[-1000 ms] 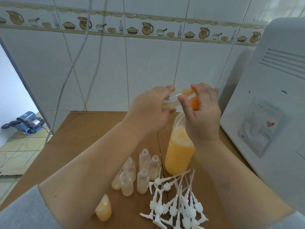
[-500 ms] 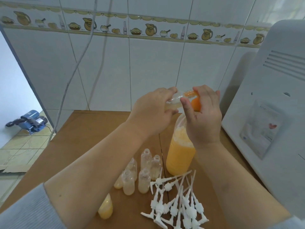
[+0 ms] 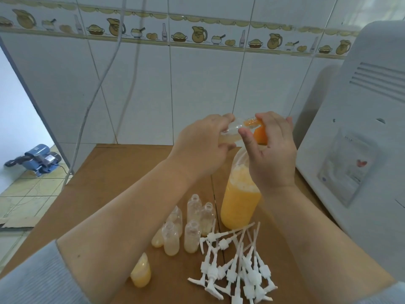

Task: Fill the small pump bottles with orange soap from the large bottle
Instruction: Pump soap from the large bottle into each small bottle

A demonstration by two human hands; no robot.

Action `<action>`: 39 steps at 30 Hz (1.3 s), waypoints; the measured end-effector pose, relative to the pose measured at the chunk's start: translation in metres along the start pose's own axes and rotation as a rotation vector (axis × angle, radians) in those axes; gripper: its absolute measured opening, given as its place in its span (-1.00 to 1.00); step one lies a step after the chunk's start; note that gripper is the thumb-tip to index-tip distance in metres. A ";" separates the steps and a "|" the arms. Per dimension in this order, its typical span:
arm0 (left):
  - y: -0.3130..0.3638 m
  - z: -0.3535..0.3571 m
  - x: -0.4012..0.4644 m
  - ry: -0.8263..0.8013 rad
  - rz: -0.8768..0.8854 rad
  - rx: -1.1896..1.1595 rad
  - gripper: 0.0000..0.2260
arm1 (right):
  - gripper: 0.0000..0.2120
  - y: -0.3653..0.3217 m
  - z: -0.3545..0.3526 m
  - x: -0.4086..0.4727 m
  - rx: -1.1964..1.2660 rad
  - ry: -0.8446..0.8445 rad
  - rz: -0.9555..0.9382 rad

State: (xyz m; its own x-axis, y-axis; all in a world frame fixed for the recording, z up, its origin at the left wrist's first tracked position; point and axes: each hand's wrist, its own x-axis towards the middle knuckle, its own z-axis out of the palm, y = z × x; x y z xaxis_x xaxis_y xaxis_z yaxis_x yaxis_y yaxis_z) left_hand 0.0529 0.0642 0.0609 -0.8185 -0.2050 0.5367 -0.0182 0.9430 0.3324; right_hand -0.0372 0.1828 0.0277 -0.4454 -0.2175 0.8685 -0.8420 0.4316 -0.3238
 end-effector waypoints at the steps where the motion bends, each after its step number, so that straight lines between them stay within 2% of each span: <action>1: 0.000 -0.001 0.001 -0.004 -0.005 0.009 -0.54 | -0.51 -0.001 -0.001 0.002 0.008 -0.018 0.003; 8: 0.002 -0.004 0.004 0.041 0.005 -0.003 -0.53 | -0.51 -0.001 -0.003 0.011 0.019 0.018 -0.019; 30: -0.002 -0.002 0.009 0.002 -0.027 -0.006 -0.55 | -0.44 0.002 0.007 0.012 0.044 -0.010 0.003; 39: -0.001 0.008 0.002 0.015 -0.052 -0.055 -0.53 | -0.50 0.005 0.011 0.001 -0.009 0.045 -0.028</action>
State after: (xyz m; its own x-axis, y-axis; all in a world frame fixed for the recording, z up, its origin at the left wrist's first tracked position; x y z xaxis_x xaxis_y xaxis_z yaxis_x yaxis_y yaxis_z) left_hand 0.0466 0.0648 0.0549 -0.8087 -0.2572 0.5289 -0.0281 0.9152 0.4021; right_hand -0.0458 0.1751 0.0227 -0.4074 -0.1899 0.8933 -0.8511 0.4337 -0.2959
